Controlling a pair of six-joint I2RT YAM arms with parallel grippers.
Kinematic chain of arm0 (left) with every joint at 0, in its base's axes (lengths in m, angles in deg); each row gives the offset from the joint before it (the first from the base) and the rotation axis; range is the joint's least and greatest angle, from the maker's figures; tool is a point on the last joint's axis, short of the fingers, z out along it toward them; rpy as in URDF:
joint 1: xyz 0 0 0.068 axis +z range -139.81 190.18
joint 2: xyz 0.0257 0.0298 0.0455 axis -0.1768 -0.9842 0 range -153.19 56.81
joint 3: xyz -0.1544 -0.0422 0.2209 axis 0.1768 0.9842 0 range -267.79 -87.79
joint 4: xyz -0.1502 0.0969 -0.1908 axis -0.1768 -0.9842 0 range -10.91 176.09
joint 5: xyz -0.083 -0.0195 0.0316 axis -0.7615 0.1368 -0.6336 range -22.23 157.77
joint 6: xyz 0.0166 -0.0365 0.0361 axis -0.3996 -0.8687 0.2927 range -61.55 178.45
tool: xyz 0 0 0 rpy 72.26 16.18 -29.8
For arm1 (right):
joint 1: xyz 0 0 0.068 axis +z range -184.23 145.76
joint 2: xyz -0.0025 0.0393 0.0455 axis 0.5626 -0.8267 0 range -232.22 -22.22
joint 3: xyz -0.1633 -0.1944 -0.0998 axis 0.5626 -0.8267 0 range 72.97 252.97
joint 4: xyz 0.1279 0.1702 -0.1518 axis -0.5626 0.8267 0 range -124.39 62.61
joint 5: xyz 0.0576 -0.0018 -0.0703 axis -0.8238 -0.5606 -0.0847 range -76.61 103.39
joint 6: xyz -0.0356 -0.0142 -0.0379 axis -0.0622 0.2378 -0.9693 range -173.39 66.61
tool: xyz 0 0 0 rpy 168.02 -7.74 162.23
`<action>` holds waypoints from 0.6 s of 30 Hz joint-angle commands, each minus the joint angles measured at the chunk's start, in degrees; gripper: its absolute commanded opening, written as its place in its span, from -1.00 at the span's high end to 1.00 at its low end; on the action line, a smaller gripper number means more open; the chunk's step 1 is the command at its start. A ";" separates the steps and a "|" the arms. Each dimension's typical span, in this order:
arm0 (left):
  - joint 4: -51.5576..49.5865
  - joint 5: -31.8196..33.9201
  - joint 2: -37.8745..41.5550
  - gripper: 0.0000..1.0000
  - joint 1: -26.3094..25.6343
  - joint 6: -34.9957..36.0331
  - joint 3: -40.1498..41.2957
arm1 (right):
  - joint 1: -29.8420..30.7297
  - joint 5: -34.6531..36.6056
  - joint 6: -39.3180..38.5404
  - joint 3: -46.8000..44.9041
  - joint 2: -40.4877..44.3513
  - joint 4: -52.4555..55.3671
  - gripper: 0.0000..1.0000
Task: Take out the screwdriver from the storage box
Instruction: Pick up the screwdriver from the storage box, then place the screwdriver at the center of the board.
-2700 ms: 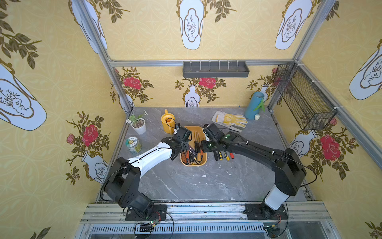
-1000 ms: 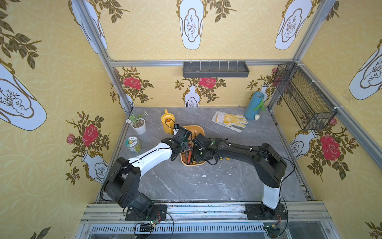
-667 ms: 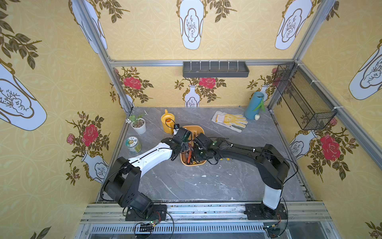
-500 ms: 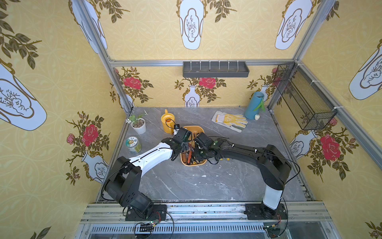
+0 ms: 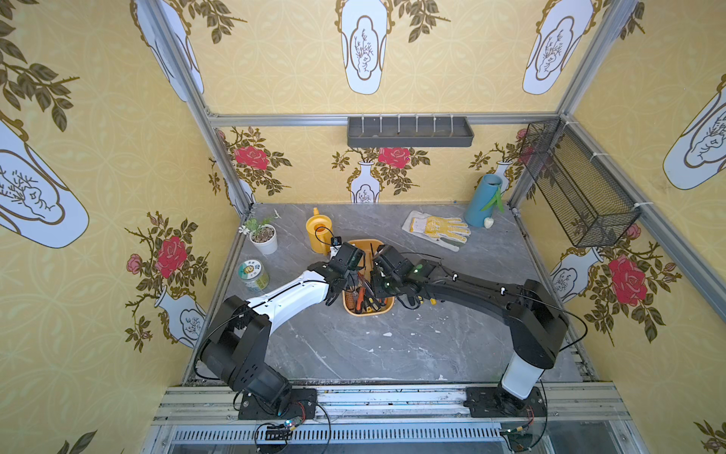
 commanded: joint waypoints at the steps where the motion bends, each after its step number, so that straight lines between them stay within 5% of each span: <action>1: 1.68 1.76 -0.05 1.00 -0.06 0.73 0.47 | -1.03 3.06 -1.75 -0.58 2.43 1.56 1.00; 18: 0.01 5.78 1.36 1.00 0.11 2.14 0.83 | -8.77 -2.26 -5.84 -6.44 4.72 4.29 1.00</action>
